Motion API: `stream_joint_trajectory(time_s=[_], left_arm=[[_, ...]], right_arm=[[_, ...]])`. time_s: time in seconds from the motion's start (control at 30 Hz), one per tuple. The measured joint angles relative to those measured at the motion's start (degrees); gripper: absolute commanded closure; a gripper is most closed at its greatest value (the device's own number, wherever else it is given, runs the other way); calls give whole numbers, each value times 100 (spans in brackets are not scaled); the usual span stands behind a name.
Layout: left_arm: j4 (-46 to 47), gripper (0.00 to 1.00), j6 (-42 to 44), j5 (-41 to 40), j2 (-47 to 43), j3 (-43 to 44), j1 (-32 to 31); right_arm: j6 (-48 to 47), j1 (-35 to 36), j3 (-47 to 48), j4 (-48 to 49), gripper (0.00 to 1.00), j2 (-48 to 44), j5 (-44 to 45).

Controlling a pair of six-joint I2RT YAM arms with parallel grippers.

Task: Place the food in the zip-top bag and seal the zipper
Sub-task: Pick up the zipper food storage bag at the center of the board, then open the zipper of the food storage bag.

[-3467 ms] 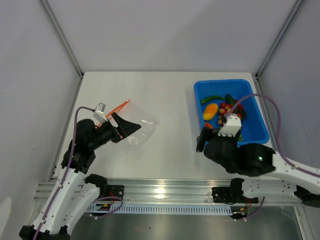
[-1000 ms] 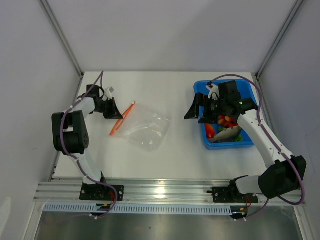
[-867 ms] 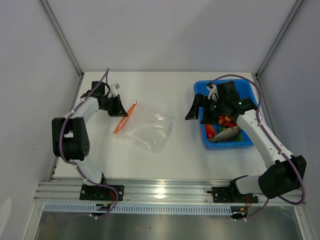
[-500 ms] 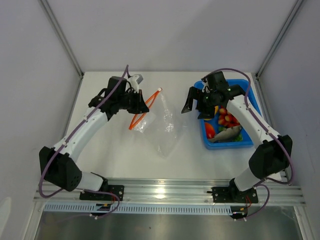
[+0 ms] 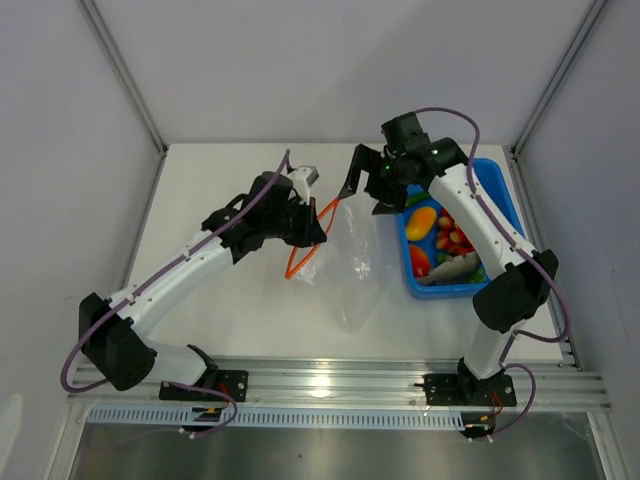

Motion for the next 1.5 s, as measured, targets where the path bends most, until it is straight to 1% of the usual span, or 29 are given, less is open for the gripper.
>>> stream_joint_trajectory(time_s=[0.07, 0.17, 0.2, 0.43, 0.7, 0.73, 0.77, 0.8, 0.87, 0.9, 0.93, 0.97, 1.0, 1.03, 1.07, 1.13, 1.17, 1.2, 1.23, 1.27, 1.33, 1.4, 1.43, 1.5], left_arm=[[26, 99, -50, -103, 4, 0, -133], [52, 99, -122, -188, 22, 0, -256], [61, 100, -131, -203, 26, 0, -273], [166, 99, -232, -245, 26, -2, -323], [304, 99, -278, -240, 26, -11, -398], [323, 99, -280, -238, 26, -11, -417], [341, 99, -280, -238, 26, -13, -444], [358, 99, -280, -238, 26, -13, -474], [376, 99, -275, -236, 26, -13, -540], [389, 99, -275, -229, 26, -20, -570], [393, 99, -273, -216, 26, -22, -597], [407, 100, -271, -201, 26, -31, -627], [409, 99, -269, -188, 26, -33, -649], [422, 96, -267, -175, 24, -39, -667], [448, 88, -264, -146, 24, -50, -684], [474, 65, -223, -98, 20, -70, -702], [474, 58, -232, -92, 13, -76, -702], [468, 51, -214, -94, 0, -83, -704], [457, 40, -199, -107, -17, -83, -704], [442, 34, -173, -136, -48, -83, -704], [350, 27, -90, -260, -136, -79, -706], [192, 27, -7, -387, -203, -9, -686], [98, 27, 26, -409, -212, 68, -658], [-31, 34, 42, -393, -214, 254, -560]], right_arm=[[68, 175, 103, -55, 2, 151, 33], [146, 404, 111, -216, 7, 330, 70], [155, 452, 111, -251, 10, 372, 72], [179, 640, 111, -474, 11, 498, 310], [138, 772, 105, -586, 19, 619, 542], [138, 780, 90, -588, 21, 638, 566], [127, 785, 63, -588, 28, 654, 592], [111, 793, 7, -566, 30, 658, 599], [90, 793, -133, -562, 40, 658, 603], [74, 793, -201, -551, 41, 658, 603], [81, 793, -251, -542, 47, 658, 603], [55, 793, -304, -546, 59, 658, 605], [2, 793, -339, -549, 67, 658, 605], [-31, 793, -365, -549, 75, 658, 612], [-46, 791, -393, -544, 85, 658, 623], [-81, 791, -457, -529, 92, 658, 629], [-120, 791, -507, -525, 99, 656, 636], [-157, 791, -577, -509, 100, 651, 645], [-186, 791, -660, -479, 100, 629, 645], [-232, 787, -776, -448, 100, 584, 640], [-352, 761, -925, -435, 100, 483, 605], [-490, 754, -997, -433, 100, 367, 573], [-575, 752, -1025, -426, 100, 284, 570], [-767, 730, -1185, -328, 100, 17, 533]])
